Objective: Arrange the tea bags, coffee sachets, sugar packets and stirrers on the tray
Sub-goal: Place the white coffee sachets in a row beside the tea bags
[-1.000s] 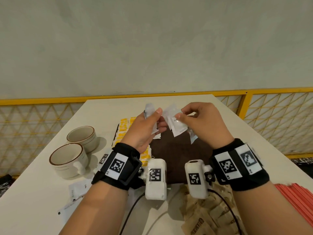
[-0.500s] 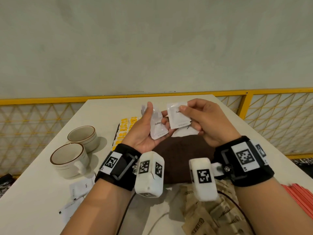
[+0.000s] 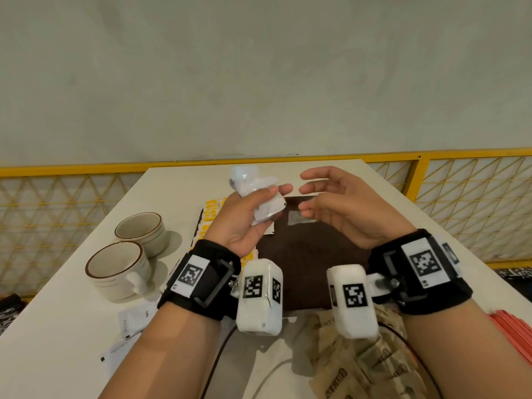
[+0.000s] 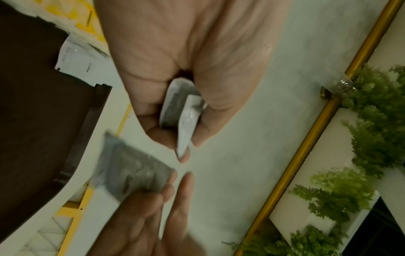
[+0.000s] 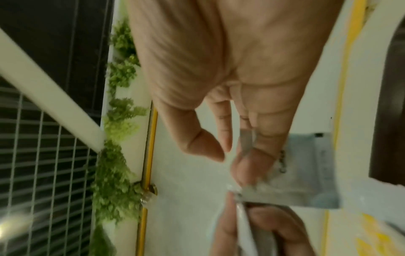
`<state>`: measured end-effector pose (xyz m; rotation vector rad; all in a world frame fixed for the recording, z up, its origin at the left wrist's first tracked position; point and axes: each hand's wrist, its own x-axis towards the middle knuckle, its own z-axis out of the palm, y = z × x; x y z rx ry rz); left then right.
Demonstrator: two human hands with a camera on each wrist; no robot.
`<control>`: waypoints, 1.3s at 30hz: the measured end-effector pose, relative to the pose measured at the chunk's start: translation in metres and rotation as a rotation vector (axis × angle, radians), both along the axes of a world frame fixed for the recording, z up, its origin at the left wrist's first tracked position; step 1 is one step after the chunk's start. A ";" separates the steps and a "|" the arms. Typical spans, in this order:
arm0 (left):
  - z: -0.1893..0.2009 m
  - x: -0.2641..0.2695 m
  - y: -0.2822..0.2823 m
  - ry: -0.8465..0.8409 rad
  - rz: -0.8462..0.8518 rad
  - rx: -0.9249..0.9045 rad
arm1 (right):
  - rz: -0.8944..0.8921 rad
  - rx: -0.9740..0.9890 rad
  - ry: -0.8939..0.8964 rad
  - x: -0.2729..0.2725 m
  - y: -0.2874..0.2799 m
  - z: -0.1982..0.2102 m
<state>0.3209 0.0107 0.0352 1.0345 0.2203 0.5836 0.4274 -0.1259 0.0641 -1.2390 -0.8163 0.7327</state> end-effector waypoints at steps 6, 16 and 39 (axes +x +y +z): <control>0.004 -0.007 0.010 -0.042 -0.010 -0.027 | -0.023 0.141 0.104 0.005 -0.007 0.005; -0.004 -0.001 -0.011 -0.002 -0.148 0.227 | 0.002 0.234 0.346 -0.001 0.004 0.001; -0.002 0.005 -0.019 0.192 -0.206 -0.095 | 0.023 -0.236 -1.135 -0.005 0.014 -0.022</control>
